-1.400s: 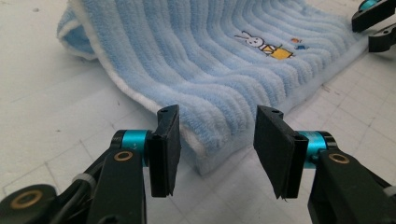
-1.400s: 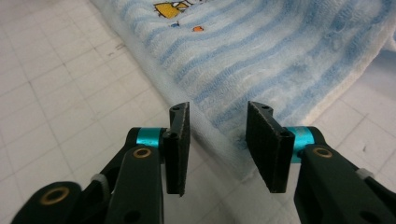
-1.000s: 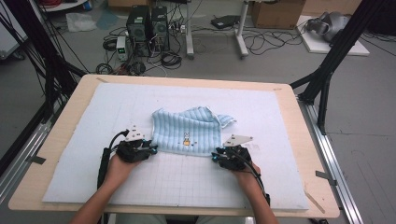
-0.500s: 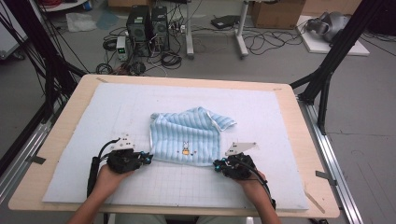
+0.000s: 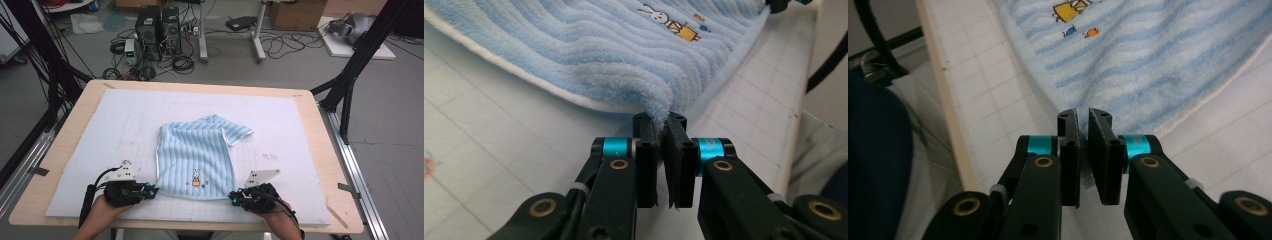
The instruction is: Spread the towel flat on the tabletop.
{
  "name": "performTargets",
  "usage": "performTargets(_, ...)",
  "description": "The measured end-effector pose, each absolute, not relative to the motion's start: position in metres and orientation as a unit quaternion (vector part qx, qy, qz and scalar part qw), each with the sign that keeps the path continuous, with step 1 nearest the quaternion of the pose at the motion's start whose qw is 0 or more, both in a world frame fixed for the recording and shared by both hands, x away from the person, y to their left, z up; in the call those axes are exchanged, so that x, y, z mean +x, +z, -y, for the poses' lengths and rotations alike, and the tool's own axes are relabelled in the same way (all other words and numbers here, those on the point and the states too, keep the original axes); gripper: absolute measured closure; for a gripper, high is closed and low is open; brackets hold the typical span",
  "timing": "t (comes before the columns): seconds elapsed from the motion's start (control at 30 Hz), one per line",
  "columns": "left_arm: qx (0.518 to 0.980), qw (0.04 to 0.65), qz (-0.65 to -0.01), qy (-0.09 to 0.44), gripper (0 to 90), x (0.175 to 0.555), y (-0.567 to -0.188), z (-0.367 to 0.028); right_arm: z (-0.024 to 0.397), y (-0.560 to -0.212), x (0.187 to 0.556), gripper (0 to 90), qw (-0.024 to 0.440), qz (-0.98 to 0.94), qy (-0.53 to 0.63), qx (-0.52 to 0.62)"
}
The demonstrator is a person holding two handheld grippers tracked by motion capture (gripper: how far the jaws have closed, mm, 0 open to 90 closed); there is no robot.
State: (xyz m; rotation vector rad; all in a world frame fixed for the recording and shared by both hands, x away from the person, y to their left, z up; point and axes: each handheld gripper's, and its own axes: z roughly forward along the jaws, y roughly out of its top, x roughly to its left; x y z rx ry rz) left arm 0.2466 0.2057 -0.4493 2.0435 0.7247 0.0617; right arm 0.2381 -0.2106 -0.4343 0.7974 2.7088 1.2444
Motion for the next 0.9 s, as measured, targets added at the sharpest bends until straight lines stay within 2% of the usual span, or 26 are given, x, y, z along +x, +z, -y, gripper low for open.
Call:
performTargets(0.03, 0.830, 0.470, -0.299, 0.030, 78.3, 0.247, -0.449, -0.207, 0.213, -0.433, 0.237, 75.8, 0.029, -0.871, 0.415, 0.261)
performTargets(0.1, 0.817, 0.478, -0.320, 0.048, 57.6, 0.251, -0.447, -0.207, 0.217, -0.429, 0.240, 66.1, 0.031, -0.851, 0.447, 0.276)
performTargets(0.17, 0.802, 0.489, -0.335, 0.074, 48.6, 0.255, -0.444, -0.209, 0.219, -0.427, 0.247, 61.5, 0.042, -0.830, 0.475, 0.290)
performTargets(0.3, 0.775, 0.507, -0.362, 0.106, 44.6, 0.263, -0.437, -0.215, 0.213, -0.428, 0.259, 53.7, 0.084, -0.825, 0.463, 0.314)
performTargets(0.6, 0.740, 0.523, -0.397, 0.148, 44.0, 0.289, -0.422, -0.229, 0.171, -0.435, 0.302, 40.7, 0.117, -0.837, 0.433, 0.313)
performTargets(0.73, 0.725, 0.534, -0.406, 0.154, 44.0, 0.302, -0.418, -0.232, 0.162, -0.444, 0.318, 43.3, 0.104, -0.834, 0.431, 0.329)
performTargets(0.83, 0.721, 0.537, -0.411, 0.152, 44.2, 0.311, -0.419, -0.230, 0.158, -0.451, 0.320, 56.5, 0.097, -0.841, 0.415, 0.333)
performTargets(0.9, 0.720, 0.537, -0.413, 0.150, 44.1, 0.315, -0.420, -0.228, 0.158, -0.450, 0.318, 70.4, 0.101, -0.844, 0.412, 0.328)
